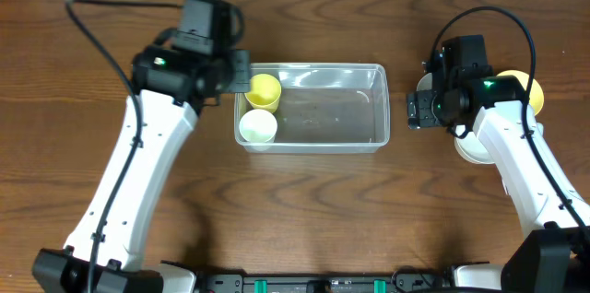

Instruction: Pack container

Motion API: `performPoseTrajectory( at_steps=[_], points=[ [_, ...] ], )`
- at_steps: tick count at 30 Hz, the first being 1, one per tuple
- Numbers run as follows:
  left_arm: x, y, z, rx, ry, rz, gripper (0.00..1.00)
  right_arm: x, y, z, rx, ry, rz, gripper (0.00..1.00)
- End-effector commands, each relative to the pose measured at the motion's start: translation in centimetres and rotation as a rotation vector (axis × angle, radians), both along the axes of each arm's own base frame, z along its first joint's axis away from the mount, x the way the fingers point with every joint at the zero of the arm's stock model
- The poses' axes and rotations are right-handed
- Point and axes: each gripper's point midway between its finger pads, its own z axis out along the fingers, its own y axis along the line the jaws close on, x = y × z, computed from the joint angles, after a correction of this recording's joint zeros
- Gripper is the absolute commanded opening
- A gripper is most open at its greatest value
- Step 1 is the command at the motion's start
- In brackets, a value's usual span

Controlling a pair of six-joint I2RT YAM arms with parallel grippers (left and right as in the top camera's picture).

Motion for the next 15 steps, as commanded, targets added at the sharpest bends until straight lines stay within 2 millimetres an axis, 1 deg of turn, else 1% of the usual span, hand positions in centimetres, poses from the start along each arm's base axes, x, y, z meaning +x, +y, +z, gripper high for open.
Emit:
performPoseTrajectory(
  at_steps=[1, 3, 5, 8, 12, 15],
  points=[
    [0.3, -1.9, -1.1, 0.046, 0.004, -0.092, 0.06, 0.5, -0.3, 0.5, -0.005, -0.014, -0.011, 0.82],
    [0.7, -2.8, -1.8, 0.060, 0.005, -0.133, 0.06, 0.5, -0.3, 0.5, -0.005, -0.014, -0.012, 0.83],
    [1.2, -3.3, -2.8, 0.069, 0.018, -0.147, 0.06, 0.5, -0.3, 0.5, -0.005, -0.014, -0.011, 0.83],
    [1.8, -3.7, -4.6, 0.083, 0.054, -0.156, 0.06, 0.5, -0.3, 0.5, -0.005, -0.014, -0.012, 0.83],
    [2.0, -4.0, -6.9, 0.095, 0.109, -0.162, 0.06, 0.5, -0.3, 0.5, -0.005, -0.014, -0.012, 0.83],
    [2.1, -4.1, -7.8, 0.101, 0.131, -0.165, 0.06, 0.5, -0.3, 0.5, -0.005, -0.014, -0.012, 0.83]
  ],
)
